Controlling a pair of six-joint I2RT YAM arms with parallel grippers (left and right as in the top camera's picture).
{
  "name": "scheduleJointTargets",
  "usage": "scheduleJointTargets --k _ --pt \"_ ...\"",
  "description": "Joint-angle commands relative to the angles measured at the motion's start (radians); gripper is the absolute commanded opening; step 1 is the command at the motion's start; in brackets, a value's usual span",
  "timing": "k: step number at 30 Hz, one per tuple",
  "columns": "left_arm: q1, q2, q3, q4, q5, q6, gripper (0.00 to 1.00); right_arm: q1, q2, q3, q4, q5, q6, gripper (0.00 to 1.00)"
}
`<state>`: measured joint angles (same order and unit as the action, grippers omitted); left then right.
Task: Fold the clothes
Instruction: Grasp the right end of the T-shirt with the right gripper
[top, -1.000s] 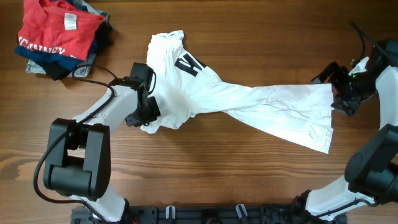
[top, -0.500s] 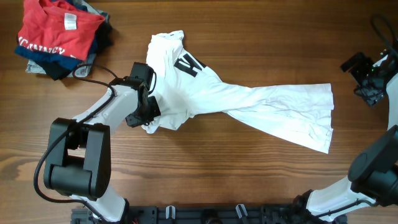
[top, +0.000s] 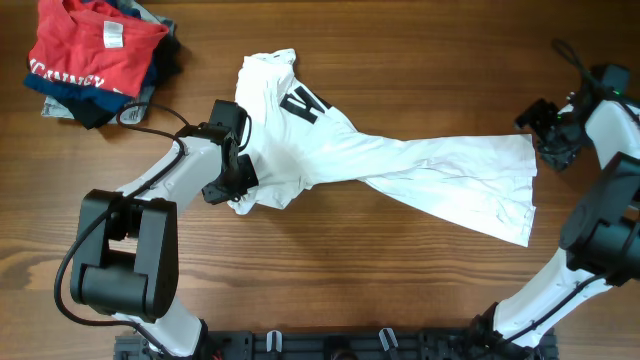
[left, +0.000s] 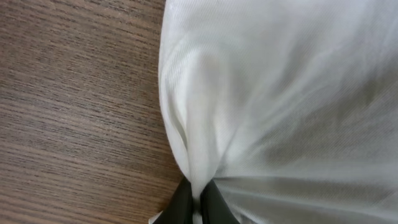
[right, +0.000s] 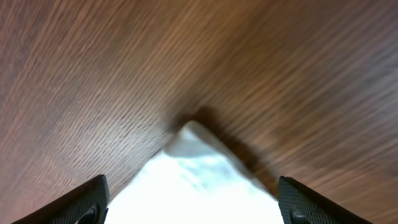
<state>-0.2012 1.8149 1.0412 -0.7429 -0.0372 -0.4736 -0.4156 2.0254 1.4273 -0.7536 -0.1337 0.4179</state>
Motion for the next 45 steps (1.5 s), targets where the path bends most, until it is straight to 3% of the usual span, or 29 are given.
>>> scheduleJointTargets --k 1,15,16,18,19,24,28,32,45 --pt "0.003 0.033 -0.009 0.011 -0.035 -0.006 0.04 0.064 0.016 -0.001 -0.002 0.137 0.013 0.90" --pt "0.003 0.033 -0.009 0.011 -0.035 -0.006 0.04 0.069 0.083 -0.001 0.003 0.150 0.001 0.89" --pt "0.003 0.033 -0.009 0.011 -0.035 -0.006 0.04 0.069 0.083 -0.001 0.004 0.150 0.001 0.85" --pt "0.003 0.033 -0.009 0.011 -0.035 -0.006 0.04 0.069 0.082 0.000 0.004 0.150 0.004 0.64" --pt "0.003 0.033 -0.009 0.011 -0.035 -0.006 0.04 0.069 0.082 0.002 0.002 0.150 0.005 0.59" --pt "0.003 0.033 -0.009 0.018 -0.036 -0.006 0.04 0.068 0.082 0.027 -0.027 0.169 0.038 0.48" --pt "0.003 0.033 -0.009 0.018 -0.035 -0.006 0.04 0.068 0.072 0.096 -0.077 0.179 0.051 0.49" --pt "0.003 0.033 -0.009 0.019 -0.036 -0.006 0.04 0.068 0.072 0.100 -0.070 0.179 0.041 0.62" --pt "0.003 0.033 -0.009 0.018 -0.035 -0.006 0.04 0.068 0.081 0.057 -0.025 0.179 0.041 0.58"
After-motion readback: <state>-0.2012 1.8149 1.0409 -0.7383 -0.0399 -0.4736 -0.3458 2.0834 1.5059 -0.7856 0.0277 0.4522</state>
